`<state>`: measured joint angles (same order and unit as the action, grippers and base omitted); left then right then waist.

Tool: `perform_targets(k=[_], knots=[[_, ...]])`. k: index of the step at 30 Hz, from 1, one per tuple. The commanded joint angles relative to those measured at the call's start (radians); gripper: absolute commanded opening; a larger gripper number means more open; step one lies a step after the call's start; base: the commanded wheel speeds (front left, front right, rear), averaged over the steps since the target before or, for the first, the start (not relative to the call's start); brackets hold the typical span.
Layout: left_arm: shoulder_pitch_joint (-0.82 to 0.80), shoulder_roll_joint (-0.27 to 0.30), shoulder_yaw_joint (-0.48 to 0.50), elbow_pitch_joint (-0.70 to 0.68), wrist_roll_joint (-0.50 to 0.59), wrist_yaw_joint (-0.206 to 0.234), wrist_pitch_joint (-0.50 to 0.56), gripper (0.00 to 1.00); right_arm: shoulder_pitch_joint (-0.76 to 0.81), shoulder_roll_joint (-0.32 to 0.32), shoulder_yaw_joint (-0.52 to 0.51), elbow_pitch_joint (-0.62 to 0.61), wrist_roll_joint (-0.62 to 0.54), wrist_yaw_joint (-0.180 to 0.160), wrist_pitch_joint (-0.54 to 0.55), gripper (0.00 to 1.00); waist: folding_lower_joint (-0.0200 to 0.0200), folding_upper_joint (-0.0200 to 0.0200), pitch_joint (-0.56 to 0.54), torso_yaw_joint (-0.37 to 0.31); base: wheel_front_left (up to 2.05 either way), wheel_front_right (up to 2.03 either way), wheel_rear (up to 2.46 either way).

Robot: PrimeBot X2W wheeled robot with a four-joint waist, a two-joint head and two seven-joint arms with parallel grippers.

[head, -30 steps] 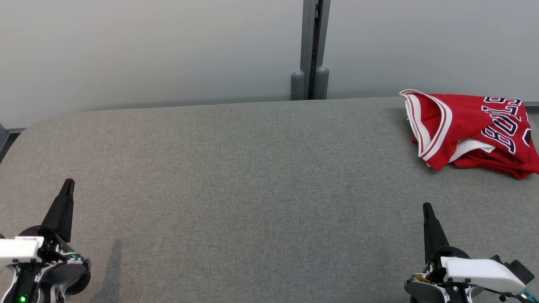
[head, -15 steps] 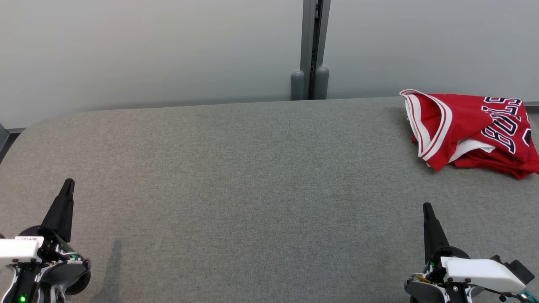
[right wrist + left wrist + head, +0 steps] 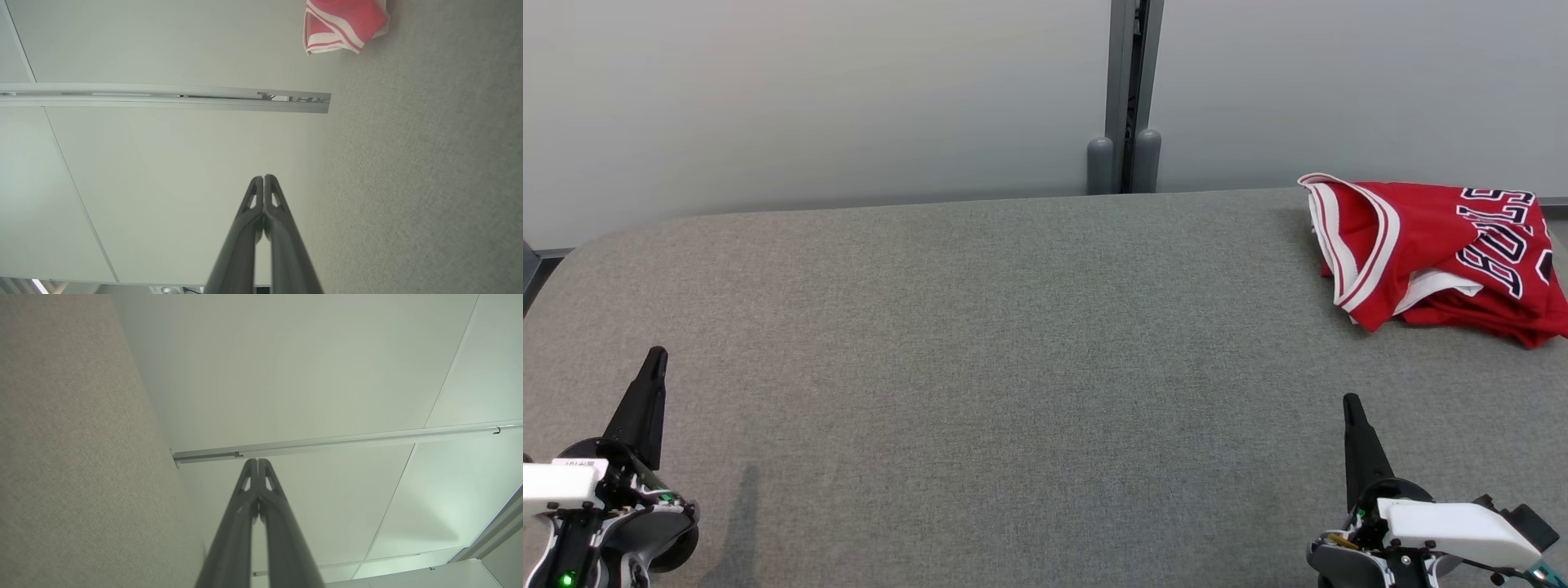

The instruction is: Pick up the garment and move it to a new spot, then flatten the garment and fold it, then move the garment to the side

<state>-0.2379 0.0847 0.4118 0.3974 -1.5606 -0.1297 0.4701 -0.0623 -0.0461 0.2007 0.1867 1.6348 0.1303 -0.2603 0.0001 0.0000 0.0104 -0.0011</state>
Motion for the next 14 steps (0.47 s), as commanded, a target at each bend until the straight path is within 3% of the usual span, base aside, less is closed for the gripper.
perform_targets(k=[1,14], knots=[[-0.014,0.007,0.000,0.000,-0.008,-0.003,-0.004,0.00,-0.007,-0.006,-0.002,0.000,0.001,0.001,-0.003,0.00,-0.0001,0.0000,0.000,0.000,0.00,0.00,0.00],[-0.014,0.008,-0.001,0.000,-0.008,-0.003,-0.004,0.00,-0.007,-0.006,-0.003,0.000,0.001,0.001,-0.003,0.00,-0.0001,0.0000,0.000,0.000,0.00,0.00,0.00]])
